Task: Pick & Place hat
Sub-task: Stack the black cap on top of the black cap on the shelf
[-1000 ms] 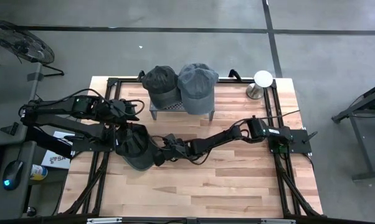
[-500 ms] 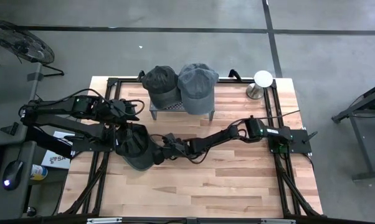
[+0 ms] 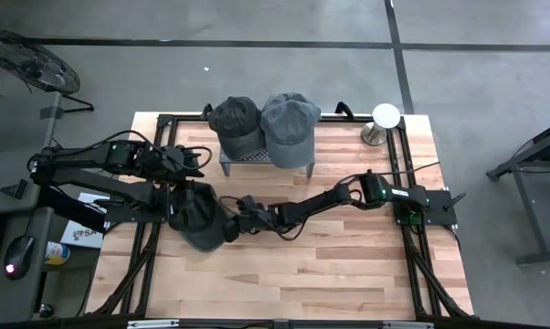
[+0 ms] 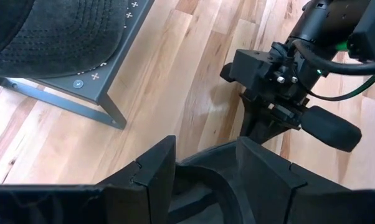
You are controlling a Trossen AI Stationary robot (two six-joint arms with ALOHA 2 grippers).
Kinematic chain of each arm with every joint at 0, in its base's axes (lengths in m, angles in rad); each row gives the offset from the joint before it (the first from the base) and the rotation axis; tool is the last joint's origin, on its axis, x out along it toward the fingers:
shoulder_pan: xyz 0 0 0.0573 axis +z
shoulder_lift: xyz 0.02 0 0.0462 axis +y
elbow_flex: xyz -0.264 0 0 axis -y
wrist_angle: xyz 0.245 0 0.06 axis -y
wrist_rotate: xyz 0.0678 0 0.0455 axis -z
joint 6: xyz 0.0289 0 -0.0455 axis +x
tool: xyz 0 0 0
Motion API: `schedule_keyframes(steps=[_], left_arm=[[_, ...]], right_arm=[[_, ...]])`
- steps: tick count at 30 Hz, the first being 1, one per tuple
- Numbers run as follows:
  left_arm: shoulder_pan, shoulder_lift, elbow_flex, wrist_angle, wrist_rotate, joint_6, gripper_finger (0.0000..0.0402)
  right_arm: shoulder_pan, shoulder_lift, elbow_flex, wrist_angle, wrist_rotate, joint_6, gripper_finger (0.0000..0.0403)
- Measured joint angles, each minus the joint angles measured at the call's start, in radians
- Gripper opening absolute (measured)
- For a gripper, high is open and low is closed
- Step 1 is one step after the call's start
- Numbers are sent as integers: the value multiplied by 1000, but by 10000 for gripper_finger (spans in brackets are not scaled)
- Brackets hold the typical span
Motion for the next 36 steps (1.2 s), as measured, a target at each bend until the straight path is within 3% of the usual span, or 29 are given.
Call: schedule_keyframes(steps=[10, 20, 29, 36], left_arm=[[0, 0, 0, 1, 1, -3, 168], [0, -8, 6, 78, 58, -18, 168], [0, -10, 159, 177, 66, -30, 168], [0, -10, 280, 225, 55, -38, 168]], right_arm=[[11, -41, -1, 14, -30, -64, 7], [52, -236, 1, -216, 43, -242, 7], [110, -431, 1, -509, 232, -421, 7], [152, -524, 25, -561, 382, -687, 7]])
